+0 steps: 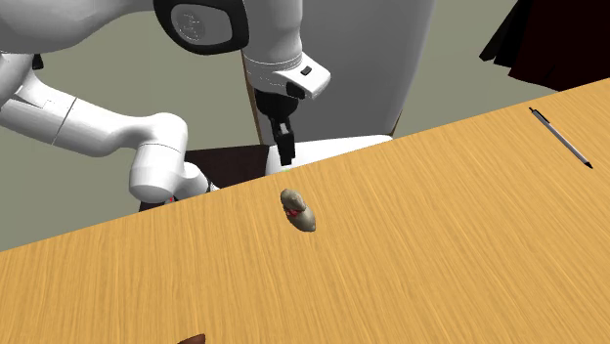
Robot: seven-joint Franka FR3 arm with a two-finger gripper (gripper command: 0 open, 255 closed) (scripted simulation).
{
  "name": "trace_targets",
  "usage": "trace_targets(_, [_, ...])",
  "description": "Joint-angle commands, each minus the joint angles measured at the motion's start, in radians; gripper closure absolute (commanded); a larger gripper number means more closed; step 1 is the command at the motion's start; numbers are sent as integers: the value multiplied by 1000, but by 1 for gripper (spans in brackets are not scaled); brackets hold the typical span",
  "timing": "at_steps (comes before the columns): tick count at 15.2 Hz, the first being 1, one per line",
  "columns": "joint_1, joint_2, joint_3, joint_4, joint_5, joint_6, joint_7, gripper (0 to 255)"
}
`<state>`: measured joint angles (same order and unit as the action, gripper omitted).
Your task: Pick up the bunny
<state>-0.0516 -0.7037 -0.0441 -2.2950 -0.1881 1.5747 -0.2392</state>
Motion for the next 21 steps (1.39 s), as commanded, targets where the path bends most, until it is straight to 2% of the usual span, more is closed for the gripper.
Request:
trace_targets(1, [-14,28,-30,47,-31,-4,-42,0])
trace_targets(11, [-64,177,-173,299,-136,-15,-245,0])
trace_targets(18, [-67,148,-181,182,-146,71,-223,0])
trace_targets(21, [-67,146,-181,173,-147,79,-221,0])
